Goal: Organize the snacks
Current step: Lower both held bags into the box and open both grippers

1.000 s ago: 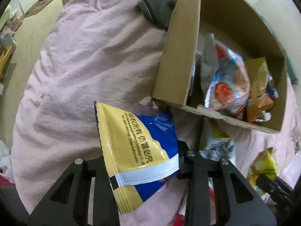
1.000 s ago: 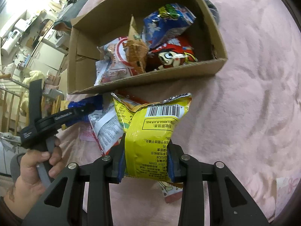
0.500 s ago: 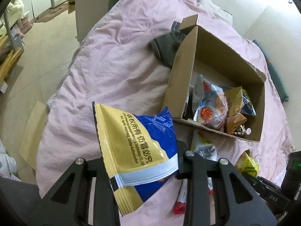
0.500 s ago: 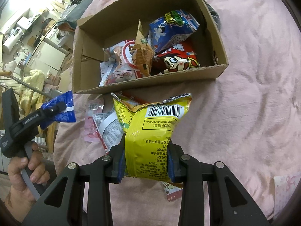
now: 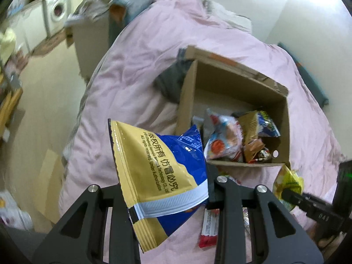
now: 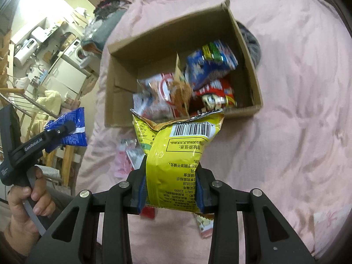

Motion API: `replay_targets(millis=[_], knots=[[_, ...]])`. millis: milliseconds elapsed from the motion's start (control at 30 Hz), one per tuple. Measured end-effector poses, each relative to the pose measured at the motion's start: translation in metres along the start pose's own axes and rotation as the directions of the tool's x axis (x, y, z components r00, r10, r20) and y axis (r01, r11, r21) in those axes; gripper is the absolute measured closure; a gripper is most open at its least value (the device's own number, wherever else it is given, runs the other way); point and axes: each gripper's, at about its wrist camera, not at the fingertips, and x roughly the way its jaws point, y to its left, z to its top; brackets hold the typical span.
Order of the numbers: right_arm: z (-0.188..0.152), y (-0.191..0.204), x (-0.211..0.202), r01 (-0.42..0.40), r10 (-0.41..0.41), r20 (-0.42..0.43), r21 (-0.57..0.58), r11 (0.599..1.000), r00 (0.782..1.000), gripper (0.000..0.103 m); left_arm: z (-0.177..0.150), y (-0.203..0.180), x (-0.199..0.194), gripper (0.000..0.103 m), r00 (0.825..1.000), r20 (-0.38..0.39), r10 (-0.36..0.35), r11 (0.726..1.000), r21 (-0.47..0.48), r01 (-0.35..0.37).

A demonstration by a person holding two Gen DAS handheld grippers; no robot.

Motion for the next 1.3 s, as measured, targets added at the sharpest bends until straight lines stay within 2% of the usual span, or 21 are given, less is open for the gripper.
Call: replay_targets(millis=[167,400,533,633,733,800,833,867,967,1067,1200,1300], knots=[[0.026,0.005,-0.001,0.007,-0.006,0.054,-0.015,1.000,0.999,0.067,0.021,-0.026,0.003,0.075,0.999,0.033,-0.001,0.995,0.102,-0.002],[0.070,0.015,0.019,0.026,-0.023,0.090,-0.030,0.999,0.996,0.067,0.047,-0.060,0.033,0.075,0.999,0.054,0.006,0.977,0.213,-0.017],[0.094,0.019,0.035,0.028,-0.025,0.083,-0.047,0.998,0.996,0.067,0.058,-0.058,0.047,0.075,0.997,0.076,-0.002,0.983,0.183,-0.011],[0.110,0.021,0.048,0.029,-0.025,0.077,-0.058,0.998,0.997,0.067,0.060,-0.060,0.056,0.075,0.995,0.101,0.021,0.976,0.214,-0.043],[0.124,0.025,0.061,0.008,-0.004,0.075,-0.062,0.998,0.997,0.067,0.063,-0.061,0.062,0.075,0.994,0.110,0.017,0.974,0.221,-0.041],[0.127,0.026,0.069,-0.033,0.037,0.076,-0.062,0.998,0.996,0.067,0.061,-0.062,0.066,0.075,0.991,0.126,0.048,0.970,0.230,-0.076],[0.127,0.024,0.075,-0.074,0.078,0.078,-0.054,0.996,0.994,0.067,0.060,-0.062,0.069,0.075,0.992,0.116,0.045,0.971,0.228,-0.071],[0.125,0.021,0.083,-0.082,0.085,0.071,-0.036,0.996,0.994,0.067,0.059,-0.062,0.072,0.075,0.994,0.102,0.038,0.973,0.223,-0.060],[0.123,0.014,0.104,-0.022,0.022,0.024,-0.024,0.999,0.999,0.067,0.053,-0.063,0.083,0.075,0.998,0.056,0.029,0.973,0.229,-0.041],[0.125,0.007,0.110,-0.004,0.005,0.028,-0.016,1.000,1.000,0.067,0.051,-0.065,0.090,0.075,0.999,0.040,0.034,0.969,0.244,-0.042],[0.123,-0.003,0.112,-0.039,0.038,0.030,0.041,0.998,0.999,0.066,0.051,-0.064,0.089,0.075,0.994,0.089,0.060,0.969,0.234,-0.079],[0.124,-0.002,0.112,-0.066,0.064,0.036,0.049,0.997,0.997,0.064,0.051,-0.065,0.093,0.074,0.996,0.071,0.050,0.972,0.226,-0.065]])
